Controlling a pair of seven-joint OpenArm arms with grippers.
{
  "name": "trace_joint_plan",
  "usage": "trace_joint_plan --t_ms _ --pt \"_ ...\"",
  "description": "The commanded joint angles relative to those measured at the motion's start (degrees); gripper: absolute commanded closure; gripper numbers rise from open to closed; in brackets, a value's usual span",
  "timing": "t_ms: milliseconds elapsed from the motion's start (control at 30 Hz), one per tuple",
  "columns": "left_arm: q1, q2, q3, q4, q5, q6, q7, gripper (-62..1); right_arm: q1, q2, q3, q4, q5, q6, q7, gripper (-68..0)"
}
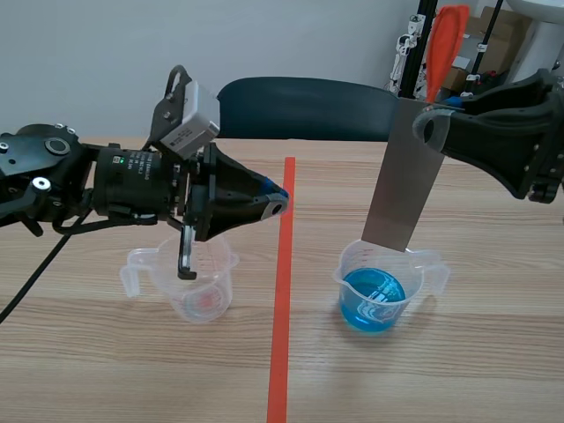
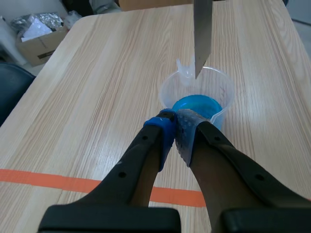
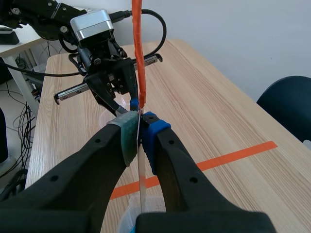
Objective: Do the redox reaction experiment. lower the plate into the blue solution
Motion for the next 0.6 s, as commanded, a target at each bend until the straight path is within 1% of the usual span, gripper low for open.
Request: trace_joint_plan --t_ms 0,133,300,400,567 --pt "0.1 -1.9 0.0 0.7 -1.6 -0.1 -0.9 -2.7 0.8 0.3 0.9 0.2 1.0 0.5 1.2 -0.6" --pt "1.7 -5.4 -0.2 0.7 -1.8 -0.1 -1.9 -2.7 0.8 0.3 0.9 0.2 0.8 0.5 0.8 -0.6" --pt "5.6 -11.3 -0.5 0.8 -2.2 -0.1 -7.6 -2.7 0.8 0.3 0.9 0.2 0.8 0.5 0.6 -0.6" --pt "9.2 -14.8 -2.7 0.8 -2.2 -0.1 -10.8 -2.7 0.8 0.3 0.9 0.2 0.8 0.5 0.4 -0.6" --pt "16.9 -19.3 -7.6 0.8 -2.2 -0.1 -15.3 -2.7 0.8 0.3 0.9 0.2 0.4 0.5 -0.1 -0.6"
